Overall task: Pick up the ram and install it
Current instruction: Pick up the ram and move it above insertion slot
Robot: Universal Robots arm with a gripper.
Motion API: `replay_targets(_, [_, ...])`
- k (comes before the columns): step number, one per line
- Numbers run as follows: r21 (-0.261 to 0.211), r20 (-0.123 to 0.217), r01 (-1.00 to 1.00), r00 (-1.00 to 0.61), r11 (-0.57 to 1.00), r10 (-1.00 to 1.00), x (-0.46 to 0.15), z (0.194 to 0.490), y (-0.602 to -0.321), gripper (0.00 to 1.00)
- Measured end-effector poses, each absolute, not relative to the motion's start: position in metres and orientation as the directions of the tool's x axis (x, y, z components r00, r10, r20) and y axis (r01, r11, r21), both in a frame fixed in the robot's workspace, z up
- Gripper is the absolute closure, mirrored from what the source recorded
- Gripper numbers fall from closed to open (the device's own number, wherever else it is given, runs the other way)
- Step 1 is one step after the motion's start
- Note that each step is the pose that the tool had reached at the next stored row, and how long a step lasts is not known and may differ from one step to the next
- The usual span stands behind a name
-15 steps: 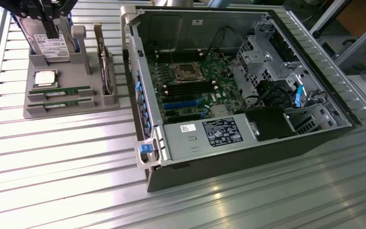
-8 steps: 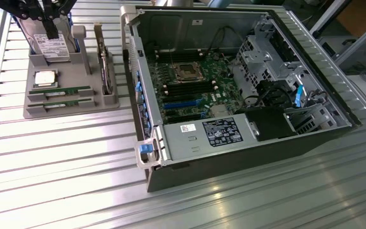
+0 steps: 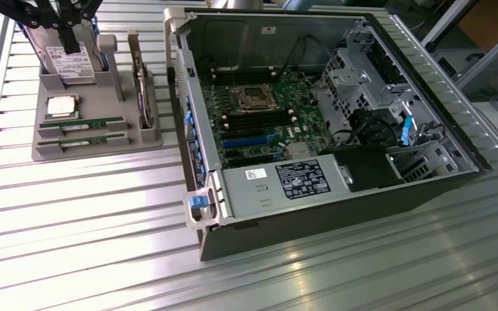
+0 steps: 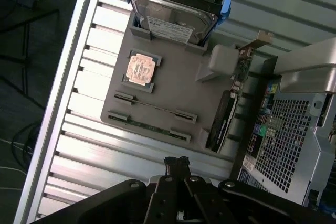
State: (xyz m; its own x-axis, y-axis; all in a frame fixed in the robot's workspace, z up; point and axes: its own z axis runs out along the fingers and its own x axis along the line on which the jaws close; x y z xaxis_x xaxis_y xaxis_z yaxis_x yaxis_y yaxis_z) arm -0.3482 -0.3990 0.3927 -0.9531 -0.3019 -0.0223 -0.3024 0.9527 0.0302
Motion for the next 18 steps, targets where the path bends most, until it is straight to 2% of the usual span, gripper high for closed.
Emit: replay_targets(18, [0.013,-0.014,-0.542,-0.840,0.840,-0.542,-0.3482,0.3926,-0.3989,0.89])
